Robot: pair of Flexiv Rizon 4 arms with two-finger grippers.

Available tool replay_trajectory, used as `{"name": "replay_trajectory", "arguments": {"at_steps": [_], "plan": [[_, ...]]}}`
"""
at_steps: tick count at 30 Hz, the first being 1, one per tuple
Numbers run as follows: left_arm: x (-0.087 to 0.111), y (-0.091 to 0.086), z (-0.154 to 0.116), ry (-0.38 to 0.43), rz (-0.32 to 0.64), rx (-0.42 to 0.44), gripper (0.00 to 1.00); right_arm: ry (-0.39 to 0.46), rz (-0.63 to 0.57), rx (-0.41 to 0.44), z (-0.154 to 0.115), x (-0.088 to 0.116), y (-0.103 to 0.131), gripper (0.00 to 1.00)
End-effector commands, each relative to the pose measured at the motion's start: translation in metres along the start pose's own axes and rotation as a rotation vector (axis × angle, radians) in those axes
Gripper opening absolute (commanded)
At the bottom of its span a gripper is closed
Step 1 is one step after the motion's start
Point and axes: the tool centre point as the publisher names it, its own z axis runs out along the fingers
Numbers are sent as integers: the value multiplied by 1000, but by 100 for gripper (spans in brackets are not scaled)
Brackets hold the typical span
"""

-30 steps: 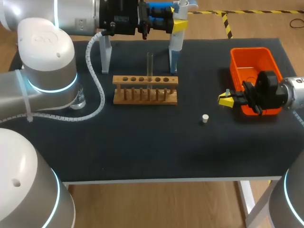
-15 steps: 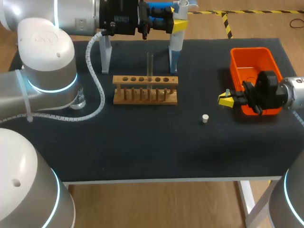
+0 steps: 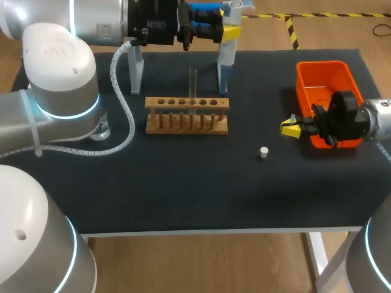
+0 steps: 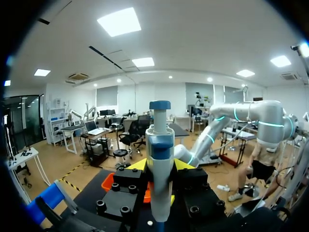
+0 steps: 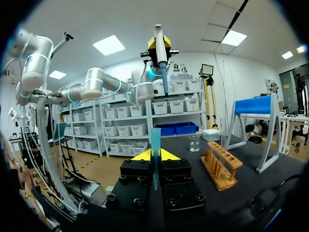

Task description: Invert the test tube, pick up the pipette, mount the tip to pipette, aspirate from beaker and dispense into the tube, eject the tip, return the pipette, and cap with the stopper.

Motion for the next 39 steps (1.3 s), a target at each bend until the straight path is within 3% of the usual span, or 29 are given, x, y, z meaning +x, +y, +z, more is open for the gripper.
{"name": "replay_trajectory", "arguments": {"at_steps": [1,22,39], "plan": [[0,0,0,-2,0,0,0,0,0,2,0,1,0,0],[0,0,0,-2,0,0,0,52,-17,33,70,-20,4,0],[0,0,0,-2,0,0,0,71,-40,27,109,-34,14,0]]}}
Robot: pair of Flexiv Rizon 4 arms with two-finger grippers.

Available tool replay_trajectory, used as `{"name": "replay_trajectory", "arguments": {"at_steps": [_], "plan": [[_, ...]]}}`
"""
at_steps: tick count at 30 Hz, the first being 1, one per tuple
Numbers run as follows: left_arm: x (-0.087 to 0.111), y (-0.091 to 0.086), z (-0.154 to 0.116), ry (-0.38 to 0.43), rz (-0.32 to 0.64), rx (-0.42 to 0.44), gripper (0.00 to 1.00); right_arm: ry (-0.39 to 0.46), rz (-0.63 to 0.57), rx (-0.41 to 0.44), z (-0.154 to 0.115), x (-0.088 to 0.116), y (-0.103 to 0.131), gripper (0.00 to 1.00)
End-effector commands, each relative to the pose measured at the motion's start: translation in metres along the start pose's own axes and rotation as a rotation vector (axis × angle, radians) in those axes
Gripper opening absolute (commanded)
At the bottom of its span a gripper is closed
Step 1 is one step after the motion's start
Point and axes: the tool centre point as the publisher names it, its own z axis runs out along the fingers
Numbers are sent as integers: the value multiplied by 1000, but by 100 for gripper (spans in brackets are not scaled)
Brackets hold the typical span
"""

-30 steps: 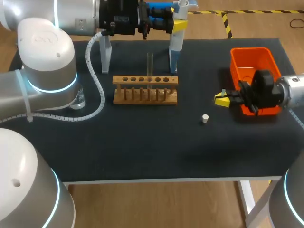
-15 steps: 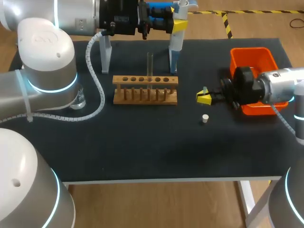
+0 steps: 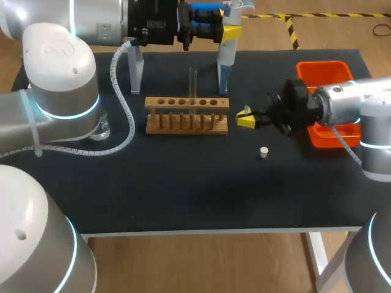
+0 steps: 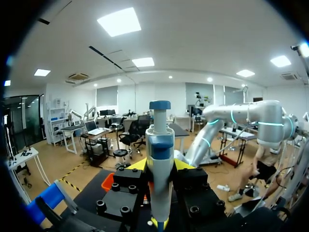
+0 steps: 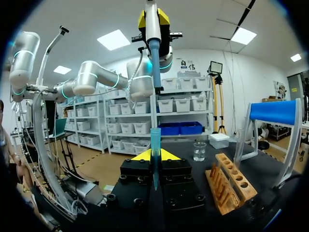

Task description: Invert the test tube, pick up the pipette, mount the tip to pipette, aspirate from beaker and dispense into the tube, eject the tip, return the pipette, and cap with the stopper.

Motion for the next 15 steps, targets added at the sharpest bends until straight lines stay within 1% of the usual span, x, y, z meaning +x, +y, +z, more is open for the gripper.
{"name": "replay_trajectory", "arguments": {"at_steps": [1,5,15], "plan": [[0,0,0,-2,0,0,0,5,-3,-1,10,-5,1,0],[0,0,0,-2,0,0,0,8,-8,-7,17,-9,4,0],[0,0,0,-2,0,0,0,19,-22,-16,33,-11,10,0]]}}
